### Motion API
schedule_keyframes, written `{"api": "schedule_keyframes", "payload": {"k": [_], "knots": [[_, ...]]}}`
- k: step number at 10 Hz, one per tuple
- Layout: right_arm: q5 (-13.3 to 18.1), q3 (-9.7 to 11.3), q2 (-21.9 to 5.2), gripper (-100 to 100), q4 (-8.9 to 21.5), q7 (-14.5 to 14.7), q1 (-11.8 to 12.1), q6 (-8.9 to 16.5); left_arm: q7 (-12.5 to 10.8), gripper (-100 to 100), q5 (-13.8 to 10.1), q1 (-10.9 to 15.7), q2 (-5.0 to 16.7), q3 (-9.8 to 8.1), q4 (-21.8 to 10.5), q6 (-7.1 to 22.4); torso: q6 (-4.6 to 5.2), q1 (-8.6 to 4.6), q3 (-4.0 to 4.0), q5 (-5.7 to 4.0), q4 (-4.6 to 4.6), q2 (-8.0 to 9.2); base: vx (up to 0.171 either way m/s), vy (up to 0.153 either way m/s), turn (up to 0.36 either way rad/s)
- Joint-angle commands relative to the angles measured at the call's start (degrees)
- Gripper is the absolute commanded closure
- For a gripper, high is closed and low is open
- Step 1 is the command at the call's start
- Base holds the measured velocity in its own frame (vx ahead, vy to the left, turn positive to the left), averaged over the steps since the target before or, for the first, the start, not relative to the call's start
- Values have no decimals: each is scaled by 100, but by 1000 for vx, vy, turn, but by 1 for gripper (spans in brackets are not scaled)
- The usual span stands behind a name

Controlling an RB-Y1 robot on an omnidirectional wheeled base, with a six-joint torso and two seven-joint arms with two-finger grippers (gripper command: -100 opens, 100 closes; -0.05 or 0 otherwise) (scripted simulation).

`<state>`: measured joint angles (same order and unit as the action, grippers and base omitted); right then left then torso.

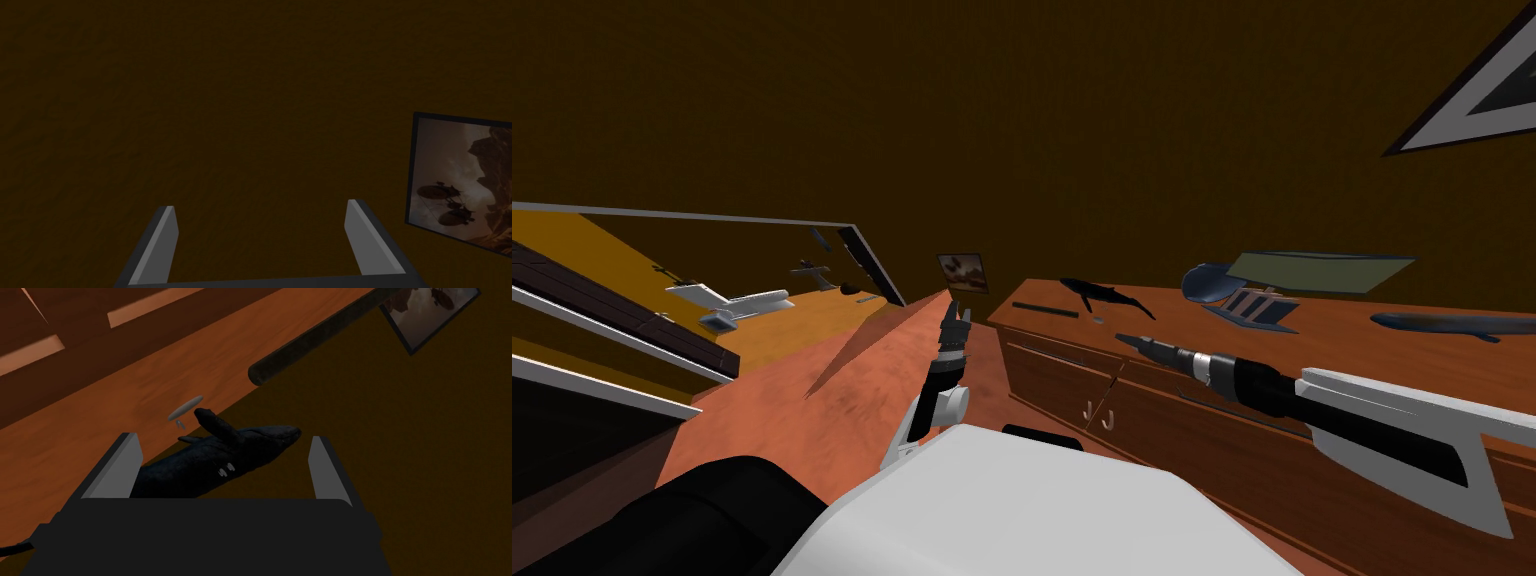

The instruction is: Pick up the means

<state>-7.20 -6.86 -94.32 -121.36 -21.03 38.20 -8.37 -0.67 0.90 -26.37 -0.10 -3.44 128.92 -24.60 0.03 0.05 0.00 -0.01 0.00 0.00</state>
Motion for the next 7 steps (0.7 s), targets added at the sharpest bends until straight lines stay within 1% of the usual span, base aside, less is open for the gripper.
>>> {"api": "schedule_keyframes", "payload": {"k": [1, 2, 3, 4, 5, 6, 7], "knots": [[-4, -23, -215, -100, -16, -17, 27, 46, 0, 0, 0, 0, 0, 0, 0, 0, 0, 0, 0, 0, 0, 0, -2, 2, -10], [-45, -39, -423, -100, 101, -140, 64, 185, 0, 0, 0, 0, 0, 0, 0, 0, 0, -1, 0, -1, 0, 0, -5, 9, 47], [-45, -39, -594, -100, 101, -140, 64, 185, 0, 0, 0, 0, 0, 0, 0, 0, -1, 0, 0, 0, 0, 0, -7, 8, 36], [-45, -39, -700, -100, 101, -140, 64, 185, 0, 0, 0, 0, 0, 0, 0, 0, 0, 1, 0, 0, 0, 0, 0, 0, 0], [-86, -54, -905, -100, 223, -262, 100, 325, 0, 0, 0, 0, 0, 0, 0, 0, 1, 0, 0, -1, 0, 0, -8, 9, 50], [-86, -54, -1090, -100, 223, -262, 100, 325, 0, 0, 0, 0, 0, 0, 0, 0, -1, 1, 0, 0, 0, 0, -8, 8, 32], [-86, -54, -1179, -100, 223, -262, 100, 325, 0, 0, 0, 0, 0, 0, 0, 0, 1, 1, 0, 0, 0, 1, 0, 0, 0]]}}
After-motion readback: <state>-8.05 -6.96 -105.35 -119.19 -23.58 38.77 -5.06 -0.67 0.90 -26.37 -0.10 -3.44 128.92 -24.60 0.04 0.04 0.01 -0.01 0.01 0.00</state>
